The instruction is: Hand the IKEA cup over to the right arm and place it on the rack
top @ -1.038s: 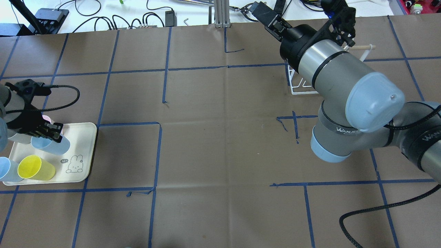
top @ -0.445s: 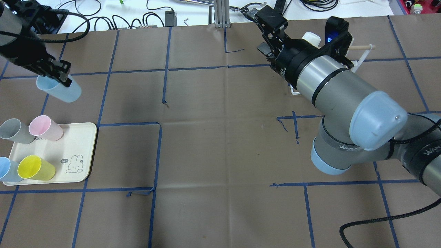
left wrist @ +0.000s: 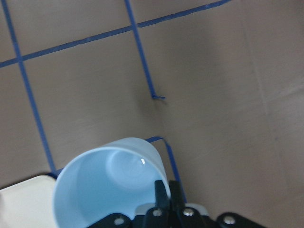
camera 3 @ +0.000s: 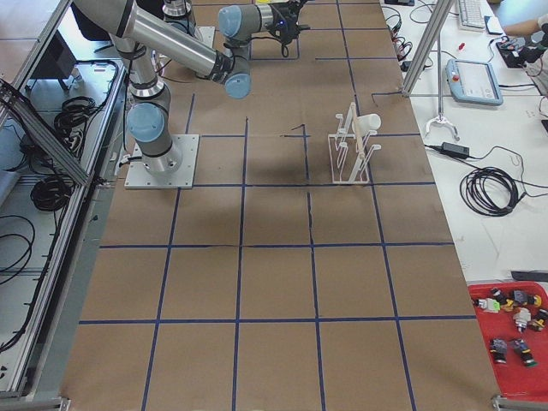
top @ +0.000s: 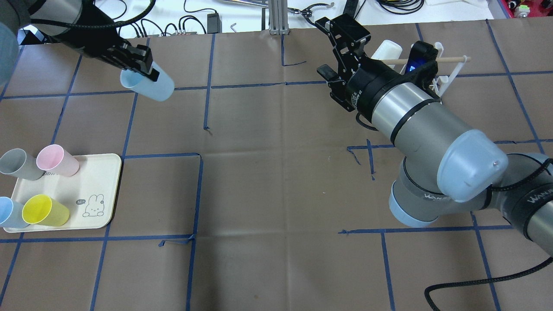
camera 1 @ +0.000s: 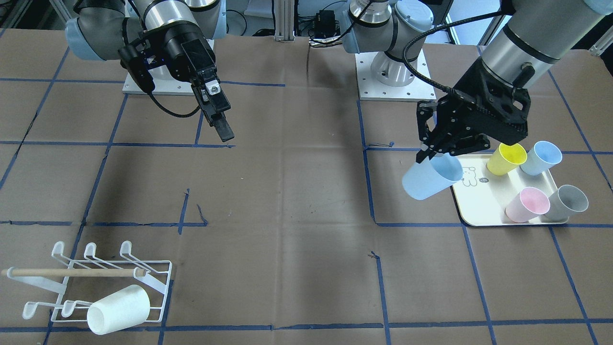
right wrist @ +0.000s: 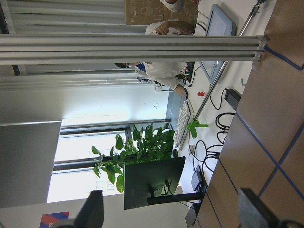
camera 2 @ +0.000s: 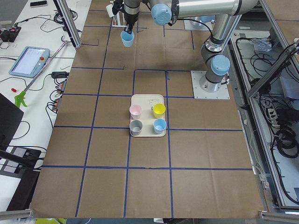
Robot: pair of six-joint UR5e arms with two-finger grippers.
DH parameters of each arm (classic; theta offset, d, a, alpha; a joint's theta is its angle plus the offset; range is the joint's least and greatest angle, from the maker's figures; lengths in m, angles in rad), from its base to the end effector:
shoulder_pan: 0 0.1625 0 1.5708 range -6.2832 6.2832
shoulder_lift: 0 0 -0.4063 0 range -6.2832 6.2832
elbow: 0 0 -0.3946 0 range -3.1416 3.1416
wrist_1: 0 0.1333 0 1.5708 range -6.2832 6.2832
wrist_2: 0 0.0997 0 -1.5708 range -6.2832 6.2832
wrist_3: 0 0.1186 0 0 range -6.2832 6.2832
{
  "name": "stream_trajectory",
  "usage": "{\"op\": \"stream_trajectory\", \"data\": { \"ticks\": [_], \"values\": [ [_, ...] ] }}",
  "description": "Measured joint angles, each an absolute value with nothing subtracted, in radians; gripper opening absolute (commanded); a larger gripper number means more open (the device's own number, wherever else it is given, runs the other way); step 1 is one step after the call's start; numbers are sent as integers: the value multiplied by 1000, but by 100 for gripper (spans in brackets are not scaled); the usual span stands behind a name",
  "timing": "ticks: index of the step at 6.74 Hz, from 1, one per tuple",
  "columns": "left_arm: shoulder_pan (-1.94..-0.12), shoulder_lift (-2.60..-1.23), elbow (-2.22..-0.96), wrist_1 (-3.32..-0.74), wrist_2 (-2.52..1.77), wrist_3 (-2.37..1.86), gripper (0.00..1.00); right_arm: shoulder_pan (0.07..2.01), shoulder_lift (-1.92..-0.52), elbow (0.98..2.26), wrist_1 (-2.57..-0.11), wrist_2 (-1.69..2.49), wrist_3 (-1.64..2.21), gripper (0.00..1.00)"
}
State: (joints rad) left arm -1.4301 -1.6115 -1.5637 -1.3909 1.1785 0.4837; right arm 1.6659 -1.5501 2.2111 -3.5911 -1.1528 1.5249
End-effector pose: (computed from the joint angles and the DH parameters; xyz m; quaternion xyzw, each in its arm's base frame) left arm -0.1032 -0.5454 0.4613 -0.1810 -0.9614 0.1279 0.1630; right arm 0.2231 -0.4276 0.4012 0.4003 0.6601 -0.3071 0.5566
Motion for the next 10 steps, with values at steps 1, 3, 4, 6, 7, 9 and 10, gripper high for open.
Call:
{"op": "stream_trajectory", "data": {
  "ticks": [1,3,4,6,7,9,10],
  "values": [
    [-1439,-1604,-1586,-1309,1062,502,0,1666,-1547,2216,-3589,-1157,1537,100],
    [-1447,-1591,-1656,-1087,922,525,0,1669,-1541,2220,-3576,-1155,1543,100],
    [-1462,-1592,-1711,-935,874,526,0,1676,-1540,2220,-3553,-1154,1555,100],
    [-1516,-1600,-1896,-553,822,505,0,1700,-1538,2220,-3515,-1154,1640,100],
    [-1545,-1601,-2009,-347,817,475,0,1706,-1538,2221,-3499,-1156,1667,100],
    [-1575,-1599,-2138,-107,814,400,0,1715,-1536,2221,-3460,-1157,1698,100],
    [-1582,-1598,-2157,-73,799,384,0,1717,-1532,2220,-3445,-1158,1708,99]
  ]
}}
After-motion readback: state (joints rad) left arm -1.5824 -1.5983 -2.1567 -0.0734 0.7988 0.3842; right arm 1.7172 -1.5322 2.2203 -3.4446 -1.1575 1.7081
